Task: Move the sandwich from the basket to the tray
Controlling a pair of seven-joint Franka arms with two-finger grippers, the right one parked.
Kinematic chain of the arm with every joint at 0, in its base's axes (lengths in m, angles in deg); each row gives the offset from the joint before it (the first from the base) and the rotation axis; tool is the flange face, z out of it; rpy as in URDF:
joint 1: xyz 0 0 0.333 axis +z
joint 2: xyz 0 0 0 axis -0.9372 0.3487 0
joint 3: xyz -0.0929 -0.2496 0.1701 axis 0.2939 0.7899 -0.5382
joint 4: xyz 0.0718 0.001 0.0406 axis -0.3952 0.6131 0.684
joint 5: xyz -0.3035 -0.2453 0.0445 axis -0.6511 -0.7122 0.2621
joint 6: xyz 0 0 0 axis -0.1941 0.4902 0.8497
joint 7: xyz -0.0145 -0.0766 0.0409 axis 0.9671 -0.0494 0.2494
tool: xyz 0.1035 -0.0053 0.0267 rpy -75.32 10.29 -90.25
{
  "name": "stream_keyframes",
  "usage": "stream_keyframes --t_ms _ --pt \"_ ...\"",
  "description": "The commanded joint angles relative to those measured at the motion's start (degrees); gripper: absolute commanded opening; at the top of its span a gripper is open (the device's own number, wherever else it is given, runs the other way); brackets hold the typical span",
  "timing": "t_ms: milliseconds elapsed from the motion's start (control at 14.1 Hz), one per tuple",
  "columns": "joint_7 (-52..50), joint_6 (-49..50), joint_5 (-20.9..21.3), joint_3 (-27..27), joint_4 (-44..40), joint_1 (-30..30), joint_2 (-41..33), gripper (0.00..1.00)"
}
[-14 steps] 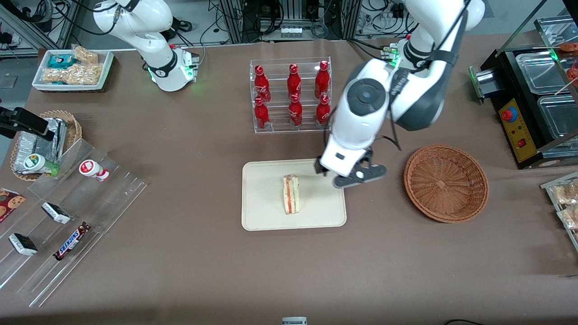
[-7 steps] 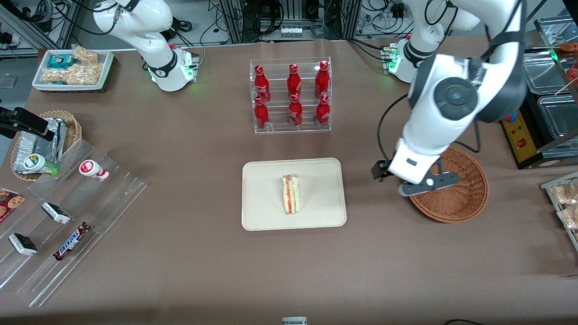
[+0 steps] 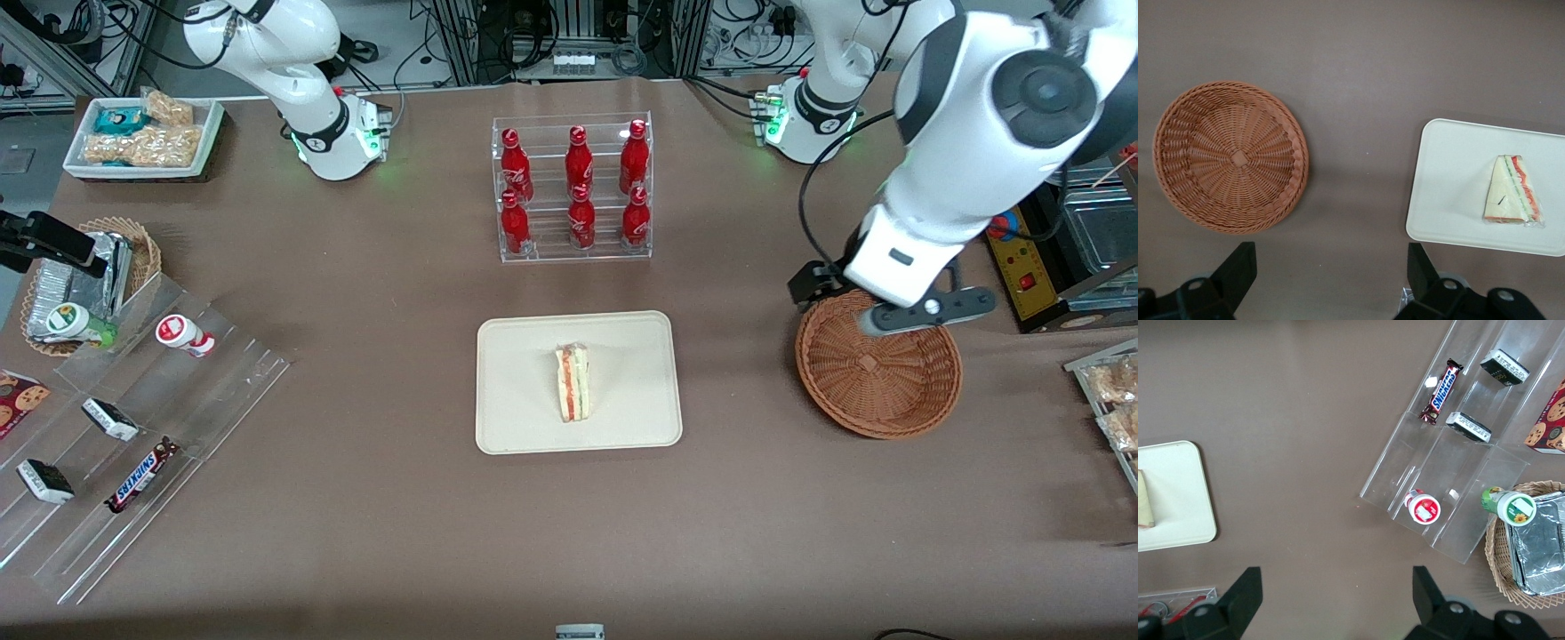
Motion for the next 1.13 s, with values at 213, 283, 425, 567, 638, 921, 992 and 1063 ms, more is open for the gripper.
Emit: stream_keyframes --t_ms 213,283,425,567,638,921,992,1063 --pt "8.3 0.5 0.2 17.8 1.3 23.1 -1.7 1.0" --pt "10.0 1.4 0.2 19.5 1.2 25.7 -2.4 1.0" --pt "14.7 2.6 0.1 22.8 1.2 31.1 -3.3 1.0" --pt "16.8 2.9 0.2 24.2 1.6 33.7 -4.4 1.0" --pt "18.3 3.3 0.2 24.2 1.7 34.5 -4.6 1.0" --pt "26.1 5.3 1.2 24.3 1.9 35.6 -6.4 1.0" --pt "26.2 5.3 1.5 24.3 1.9 35.6 -6.8 1.0" --pt "26.3 5.2 1.9 24.8 1.9 35.6 -7.1 1.0"
